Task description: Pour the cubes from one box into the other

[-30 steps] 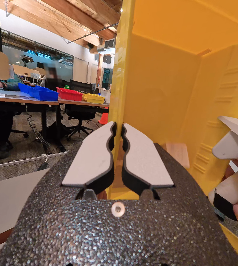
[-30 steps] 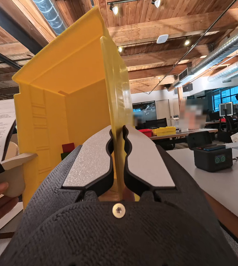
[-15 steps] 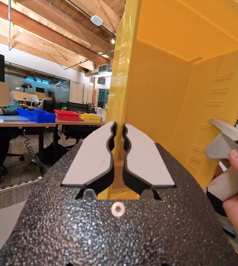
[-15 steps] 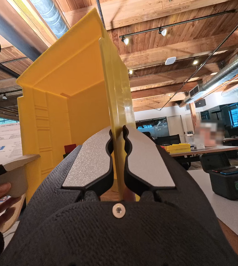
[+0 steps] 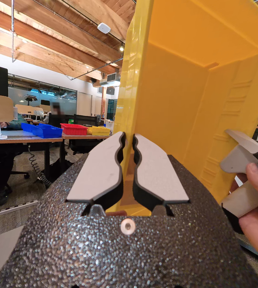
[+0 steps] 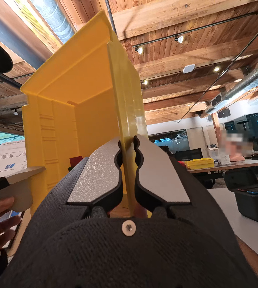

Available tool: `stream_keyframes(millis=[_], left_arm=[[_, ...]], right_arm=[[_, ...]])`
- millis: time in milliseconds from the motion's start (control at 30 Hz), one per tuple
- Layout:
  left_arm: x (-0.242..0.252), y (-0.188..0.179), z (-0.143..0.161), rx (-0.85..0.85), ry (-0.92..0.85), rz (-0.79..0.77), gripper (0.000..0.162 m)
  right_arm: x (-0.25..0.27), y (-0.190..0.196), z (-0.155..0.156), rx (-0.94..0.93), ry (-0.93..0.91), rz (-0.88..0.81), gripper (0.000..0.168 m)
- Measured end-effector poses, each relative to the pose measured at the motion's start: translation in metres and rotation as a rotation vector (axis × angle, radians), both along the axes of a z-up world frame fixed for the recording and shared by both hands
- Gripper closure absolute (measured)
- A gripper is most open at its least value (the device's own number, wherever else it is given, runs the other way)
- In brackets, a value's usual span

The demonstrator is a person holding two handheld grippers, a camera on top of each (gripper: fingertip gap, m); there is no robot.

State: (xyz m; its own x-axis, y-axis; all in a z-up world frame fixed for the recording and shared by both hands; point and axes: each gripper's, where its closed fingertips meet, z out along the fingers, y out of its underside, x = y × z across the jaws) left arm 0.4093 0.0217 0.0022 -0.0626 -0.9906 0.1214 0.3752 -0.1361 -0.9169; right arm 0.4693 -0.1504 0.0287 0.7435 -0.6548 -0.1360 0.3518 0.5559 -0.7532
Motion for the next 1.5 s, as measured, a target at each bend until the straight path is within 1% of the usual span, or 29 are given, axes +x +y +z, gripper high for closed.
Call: stream_keyframes(millis=[200, 433, 567, 867, 1100, 1233, 1400, 1500], left_arm=[[-0.003, -0.004, 0.007, 0.05, -0.001, 0.011, 0.155], [-0.005, -0.003, 0.01, 0.037, -0.011, 0.012, 0.155], [-0.005, 0.0, 0.009, 0.019, -0.016, 0.031, 0.155], [-0.009, 0.0, 0.017, 0.016, -0.058, 0.011, 0.154], [-0.01, -0.002, 0.013, 0.02, -0.069, -0.008, 0.154], [-0.01, -0.005, 0.011, 0.069, -0.085, -0.014, 0.154], [-0.005, -0.007, 0.001, 0.077, -0.053, -0.027, 0.154], [-0.004, -0.008, 0.002, 0.095, -0.052, -0.025, 0.154]], right_arm=[[0.0, -0.003, 0.006, 0.024, -0.003, -0.002, 0.157], [-0.003, -0.001, 0.012, 0.018, -0.007, 0.027, 0.156], [-0.005, 0.003, 0.01, 0.006, -0.007, 0.042, 0.155], [-0.009, 0.002, 0.012, 0.047, -0.035, 0.061, 0.155], [-0.012, -0.001, 0.01, 0.056, -0.069, 0.069, 0.155], [-0.014, -0.005, 0.011, 0.056, -0.112, 0.063, 0.154], [-0.008, -0.005, 0.011, 0.011, -0.119, 0.048, 0.155], [-0.007, -0.007, 0.013, 0.014, -0.129, 0.044, 0.155]])
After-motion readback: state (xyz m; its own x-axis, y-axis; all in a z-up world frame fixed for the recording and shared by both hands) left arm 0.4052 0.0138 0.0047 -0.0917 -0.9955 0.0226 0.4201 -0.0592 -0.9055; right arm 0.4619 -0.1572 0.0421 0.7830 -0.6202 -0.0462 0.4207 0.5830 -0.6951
